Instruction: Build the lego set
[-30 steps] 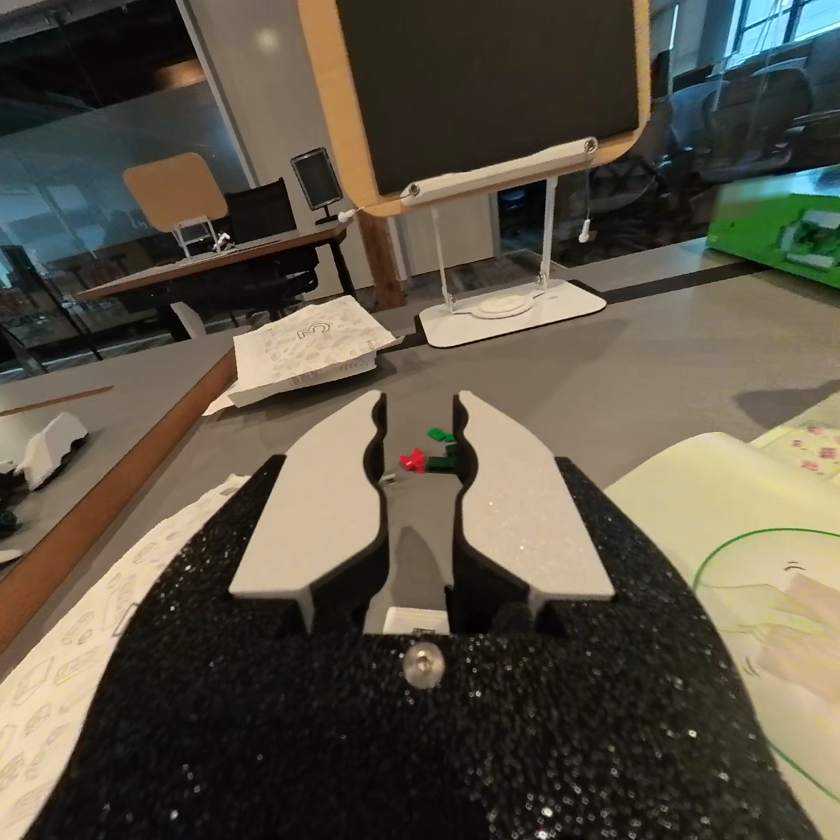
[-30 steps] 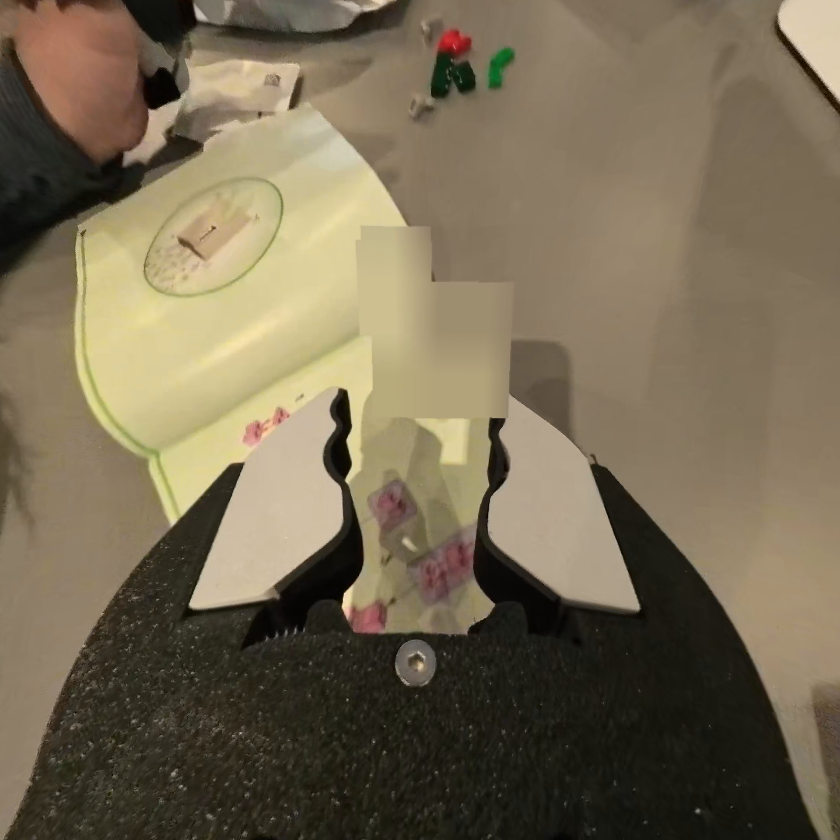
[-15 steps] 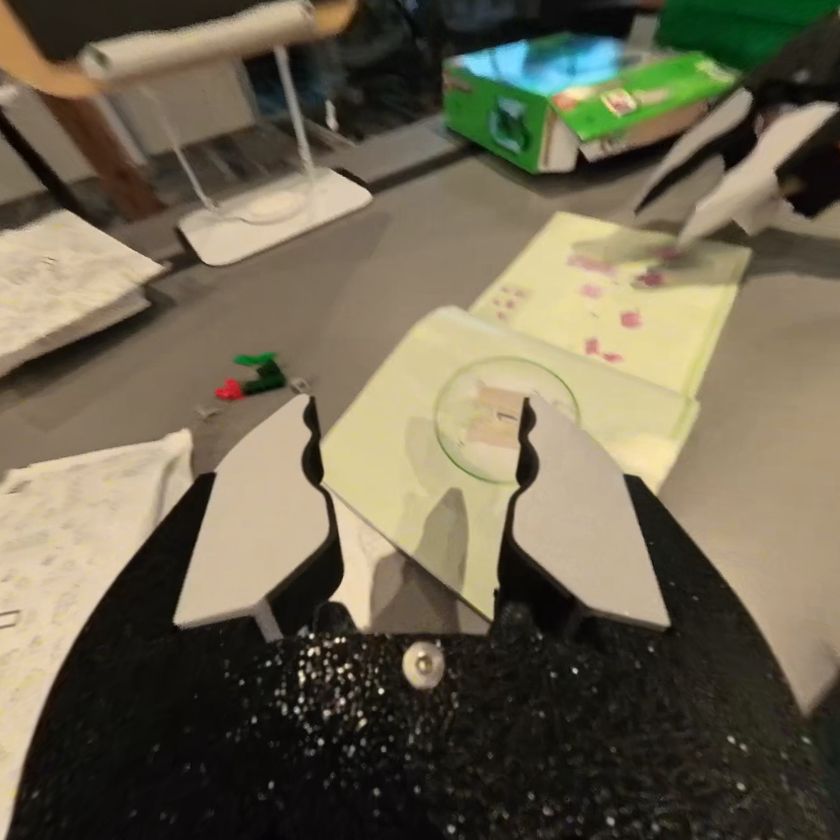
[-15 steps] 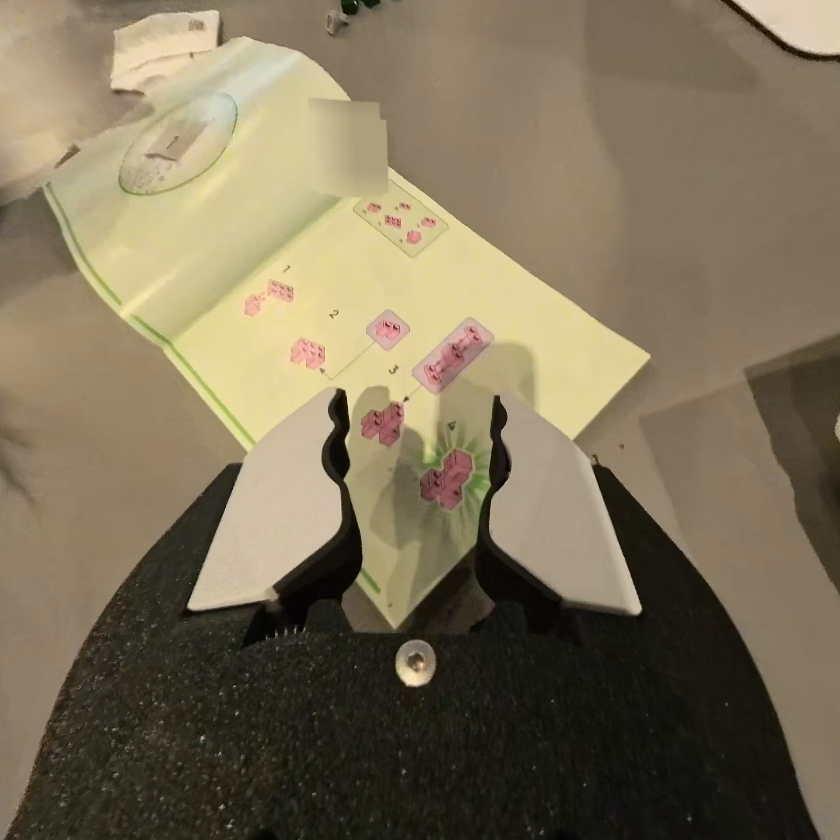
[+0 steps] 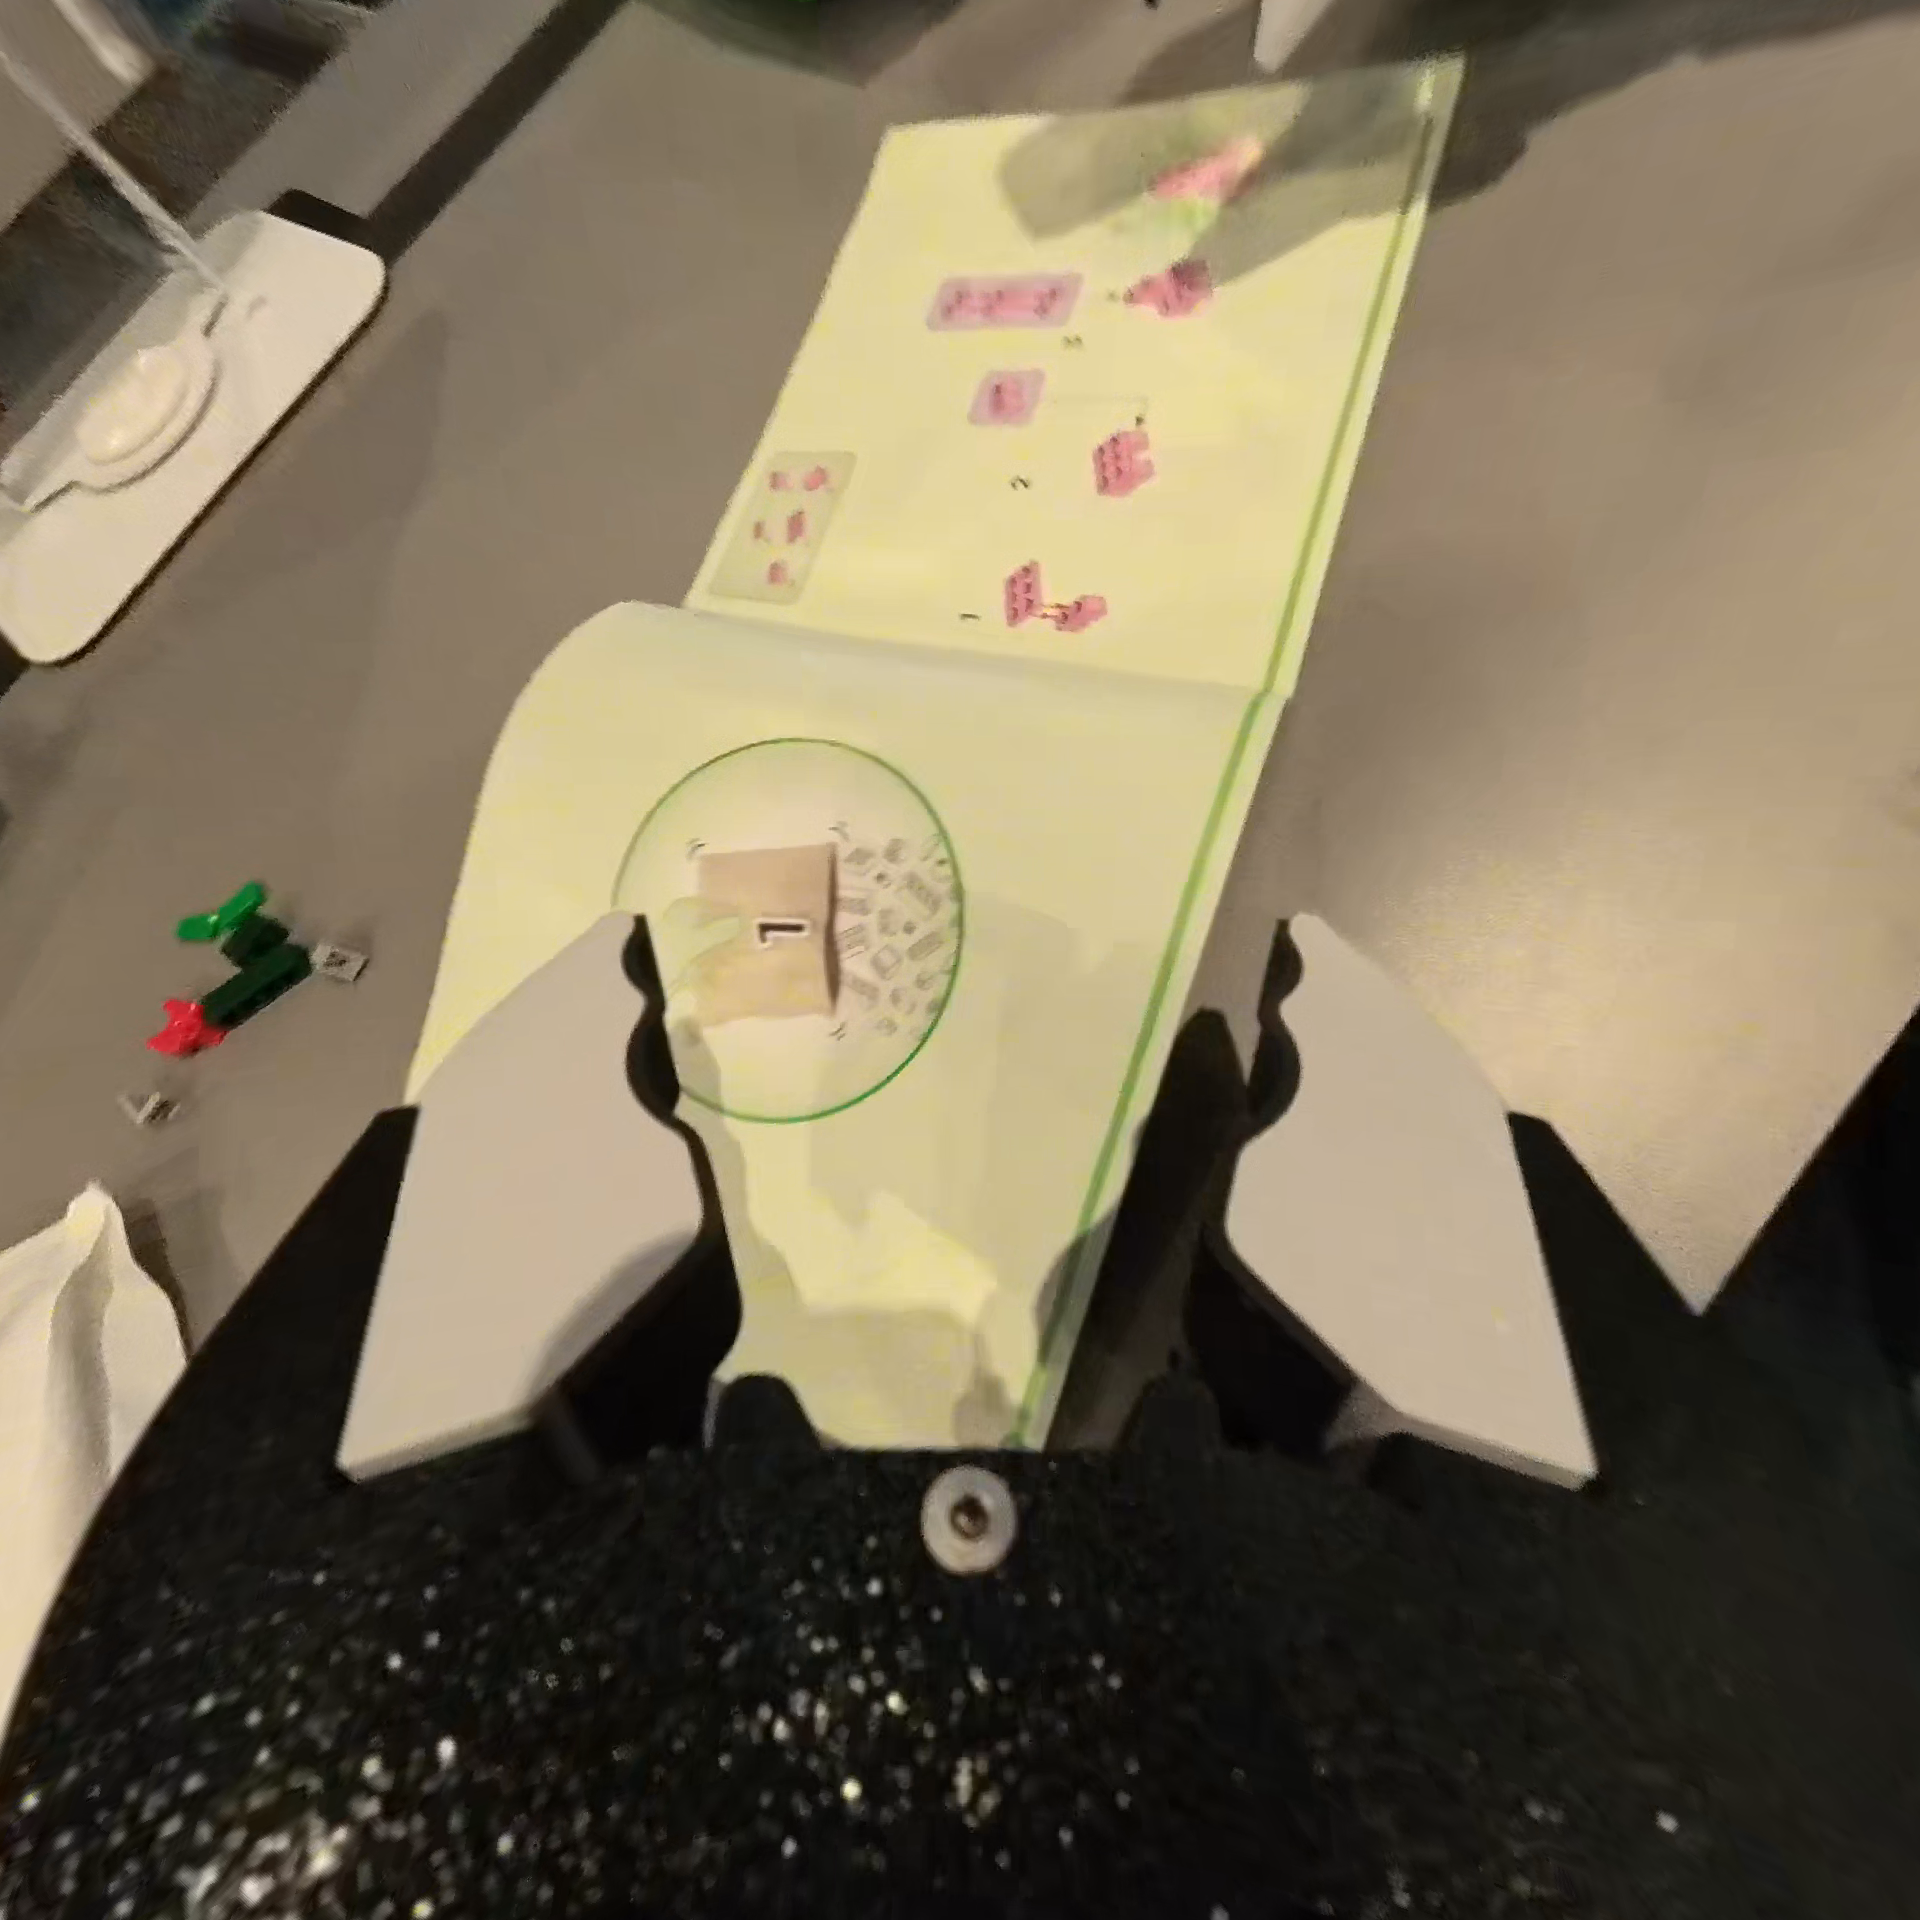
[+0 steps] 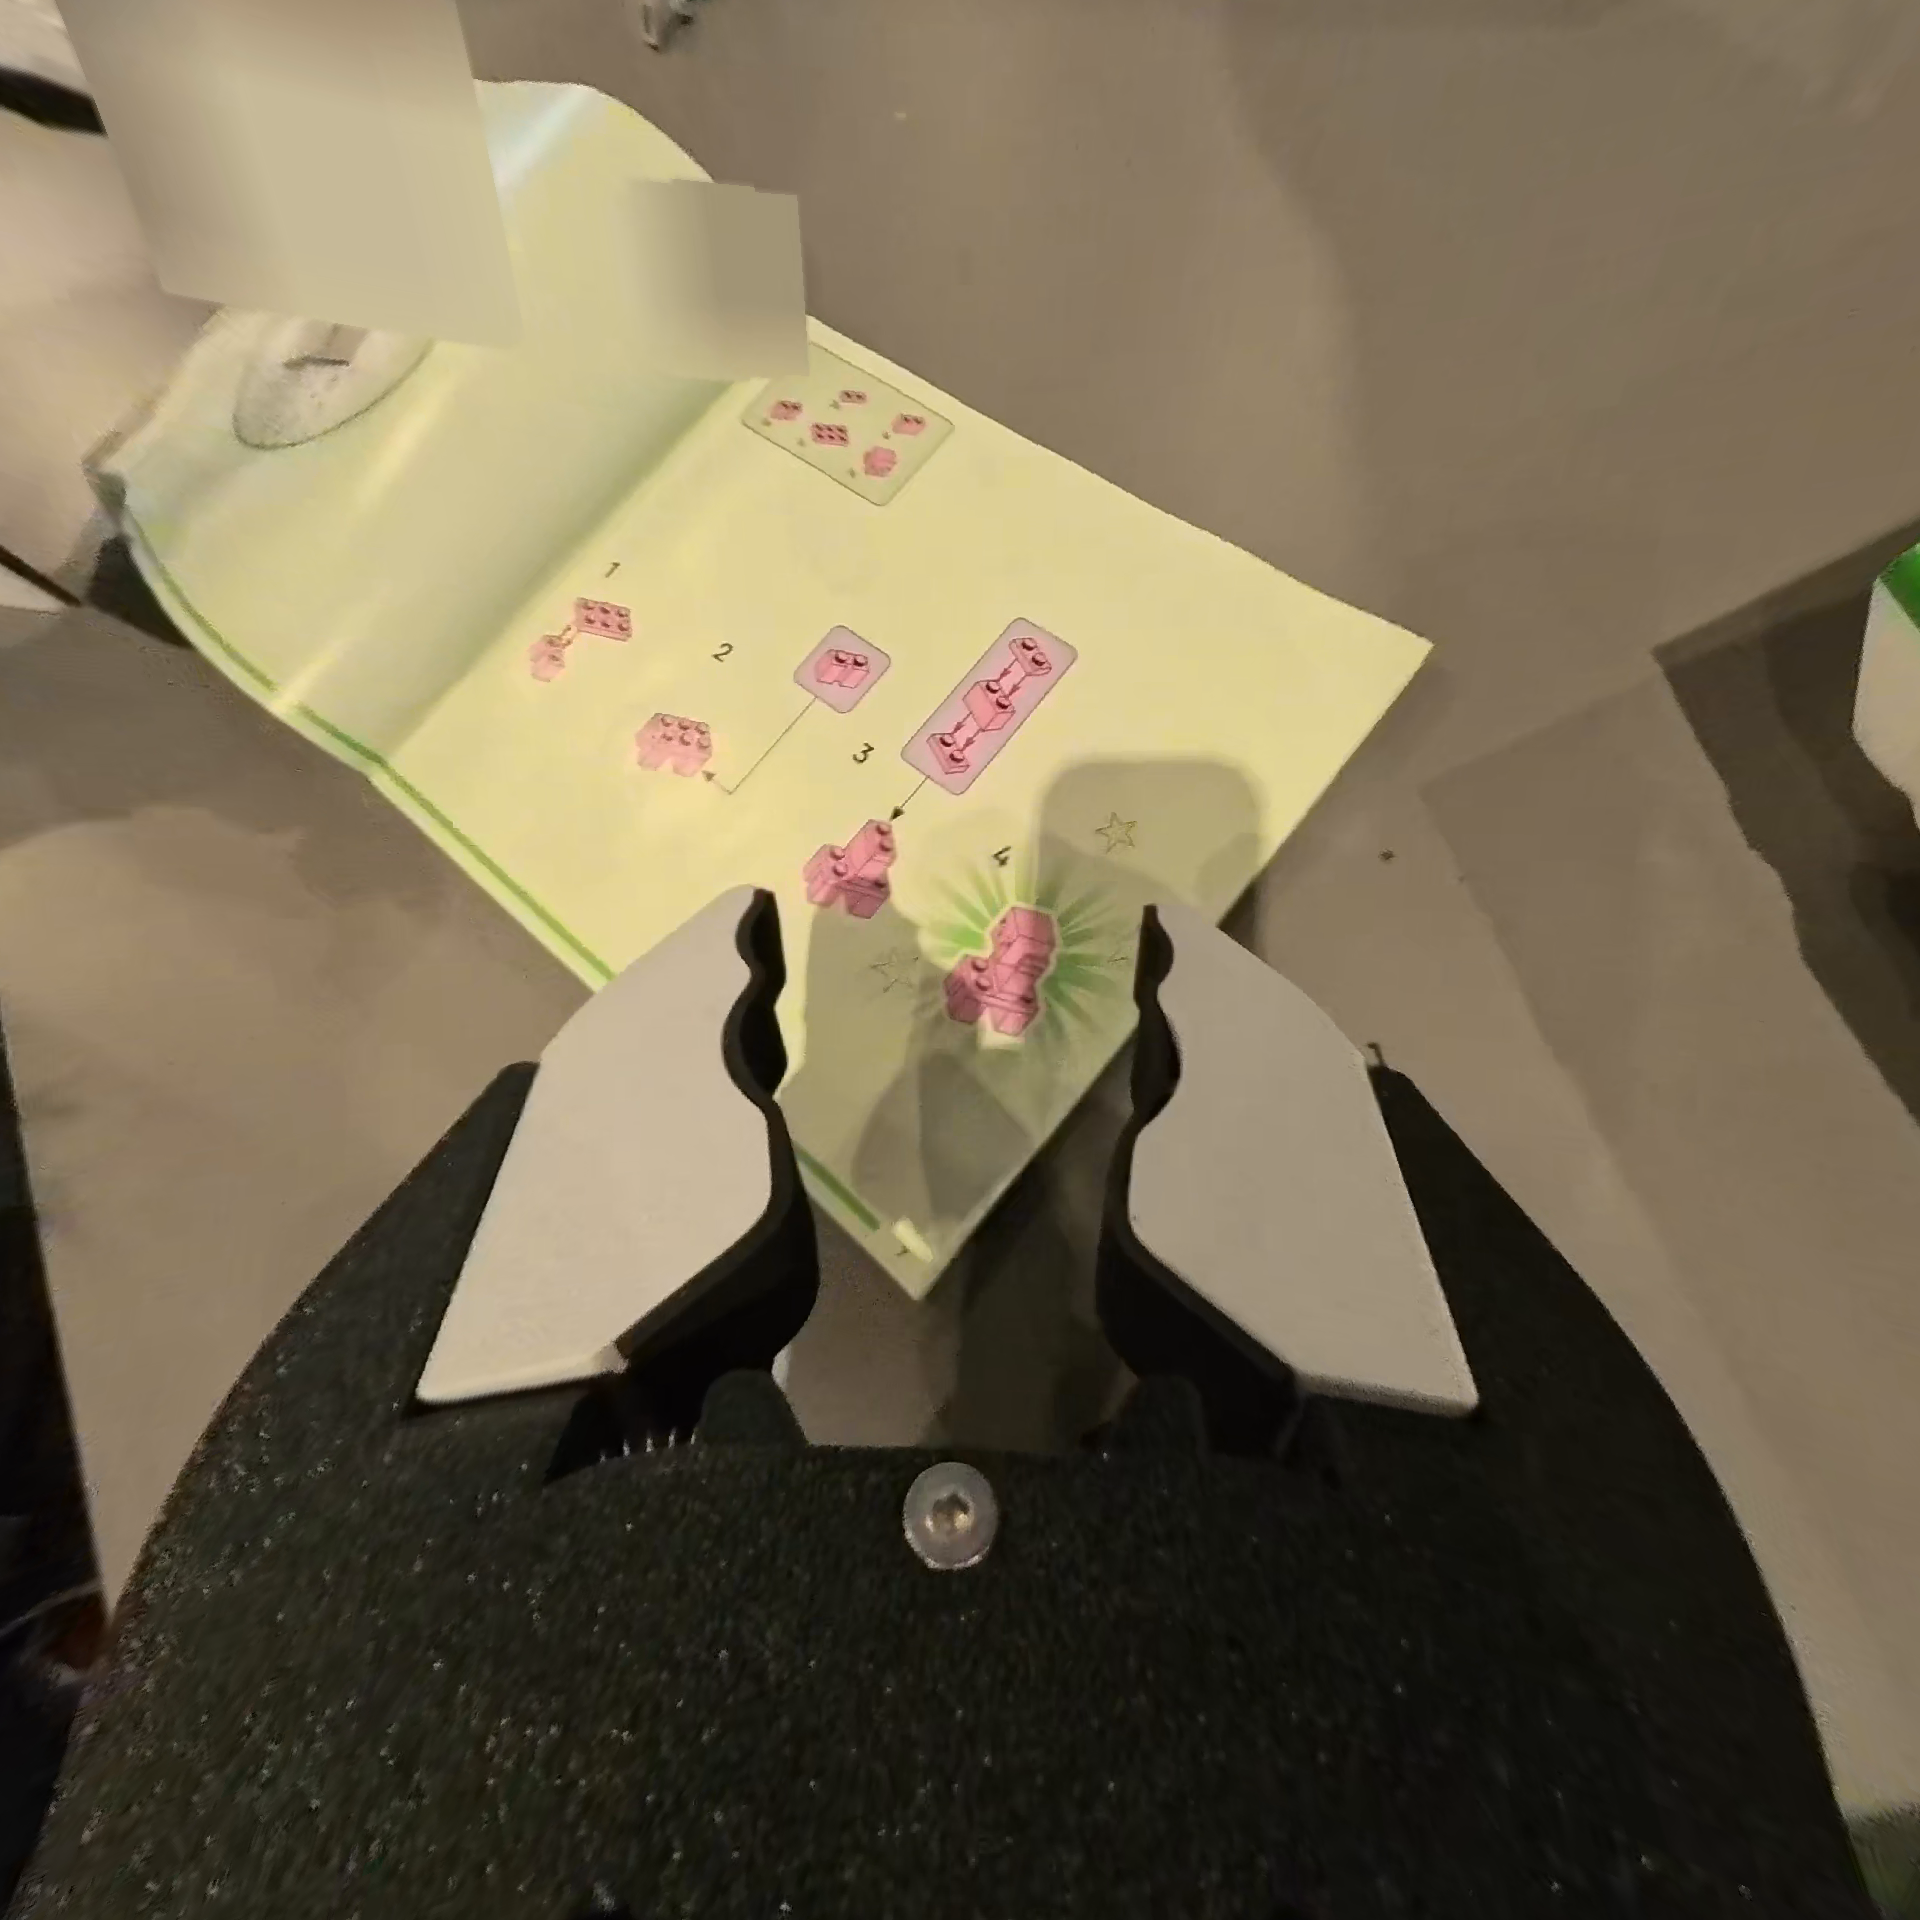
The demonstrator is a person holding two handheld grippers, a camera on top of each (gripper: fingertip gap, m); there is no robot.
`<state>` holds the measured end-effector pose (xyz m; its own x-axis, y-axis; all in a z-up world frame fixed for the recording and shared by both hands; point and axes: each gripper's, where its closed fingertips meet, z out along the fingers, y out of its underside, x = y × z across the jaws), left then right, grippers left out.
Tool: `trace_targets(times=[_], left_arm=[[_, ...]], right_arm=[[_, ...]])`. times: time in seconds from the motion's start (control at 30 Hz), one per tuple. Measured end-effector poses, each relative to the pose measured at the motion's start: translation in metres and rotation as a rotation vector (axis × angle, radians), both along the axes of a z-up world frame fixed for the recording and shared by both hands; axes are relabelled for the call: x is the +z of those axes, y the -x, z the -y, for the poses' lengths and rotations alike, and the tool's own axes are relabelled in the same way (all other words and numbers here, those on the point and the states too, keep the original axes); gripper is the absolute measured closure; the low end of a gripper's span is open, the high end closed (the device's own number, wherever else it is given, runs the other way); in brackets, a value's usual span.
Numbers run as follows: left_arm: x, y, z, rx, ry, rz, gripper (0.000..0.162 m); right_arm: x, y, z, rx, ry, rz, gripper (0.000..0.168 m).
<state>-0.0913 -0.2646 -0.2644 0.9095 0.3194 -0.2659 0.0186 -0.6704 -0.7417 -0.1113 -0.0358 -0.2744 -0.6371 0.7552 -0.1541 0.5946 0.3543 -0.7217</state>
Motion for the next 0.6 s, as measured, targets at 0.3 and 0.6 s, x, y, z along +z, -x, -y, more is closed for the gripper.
trace_targets(times=[0.3,0.6], left_arm=[[-0.017,0.000,-0.024,-0.064,0.216,-0.105,0.053],[-0.002,0.009,-0.040,-0.058,0.219,-0.316,0.147]], right_arm=[[0.002,-0.022,0.013,0.027,0.025,-0.007,0.104],[0.001,-0.030,0.002,-0.004,0.021,-0.011,0.109]])
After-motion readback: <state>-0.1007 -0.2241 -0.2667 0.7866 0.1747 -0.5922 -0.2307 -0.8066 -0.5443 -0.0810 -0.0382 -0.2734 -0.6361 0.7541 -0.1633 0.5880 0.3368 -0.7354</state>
